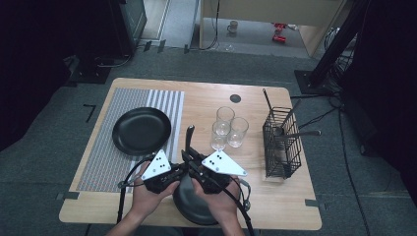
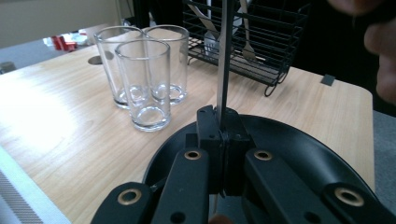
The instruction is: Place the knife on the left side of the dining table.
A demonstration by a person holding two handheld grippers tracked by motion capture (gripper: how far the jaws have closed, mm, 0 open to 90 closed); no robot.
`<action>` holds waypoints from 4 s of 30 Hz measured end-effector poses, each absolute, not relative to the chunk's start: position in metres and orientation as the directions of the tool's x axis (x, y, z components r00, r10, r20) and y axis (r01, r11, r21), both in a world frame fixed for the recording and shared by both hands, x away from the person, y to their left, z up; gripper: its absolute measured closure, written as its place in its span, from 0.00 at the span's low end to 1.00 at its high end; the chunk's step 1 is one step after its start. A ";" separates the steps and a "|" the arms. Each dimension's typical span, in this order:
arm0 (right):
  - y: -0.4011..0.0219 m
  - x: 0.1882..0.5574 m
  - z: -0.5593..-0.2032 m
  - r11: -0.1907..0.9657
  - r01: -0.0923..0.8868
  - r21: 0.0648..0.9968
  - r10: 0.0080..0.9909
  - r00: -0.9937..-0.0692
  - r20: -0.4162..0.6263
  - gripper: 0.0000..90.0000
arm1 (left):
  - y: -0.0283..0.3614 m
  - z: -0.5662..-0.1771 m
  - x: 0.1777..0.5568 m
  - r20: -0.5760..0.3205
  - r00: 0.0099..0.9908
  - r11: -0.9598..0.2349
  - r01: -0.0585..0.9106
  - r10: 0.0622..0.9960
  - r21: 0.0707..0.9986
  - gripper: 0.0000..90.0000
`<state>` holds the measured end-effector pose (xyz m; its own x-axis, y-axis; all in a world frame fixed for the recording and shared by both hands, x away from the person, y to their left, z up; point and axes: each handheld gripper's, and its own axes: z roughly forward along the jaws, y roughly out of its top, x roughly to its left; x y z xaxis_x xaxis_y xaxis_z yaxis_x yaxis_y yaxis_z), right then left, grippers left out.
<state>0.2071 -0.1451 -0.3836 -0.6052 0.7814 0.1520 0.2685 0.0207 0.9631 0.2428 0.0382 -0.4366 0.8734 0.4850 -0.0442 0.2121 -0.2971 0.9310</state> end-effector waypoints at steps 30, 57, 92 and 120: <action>-0.143 0.207 -0.388 0.029 0.243 0.970 0.829 -0.547 0.112 0.90 | 0.085 -0.397 0.248 -0.055 0.917 -0.219 0.152 0.394 0.964 0.77; -0.112 0.211 -0.397 0.033 0.255 0.966 0.798 -0.589 0.128 0.90 | 0.115 -0.363 0.239 -0.112 0.870 -0.121 0.192 0.480 0.974 0.77; -0.076 0.208 -0.416 0.092 0.254 0.963 0.750 -0.654 0.101 0.90 | 0.120 -0.358 0.238 -0.128 0.852 -0.090 0.200 0.507 0.976 0.78; -0.062 0.203 -0.426 0.141 0.254 0.957 0.727 -0.682 0.074 0.90 | 0.122 -0.358 0.237 -0.127 0.852 -0.089 0.199 0.508 0.976 0.85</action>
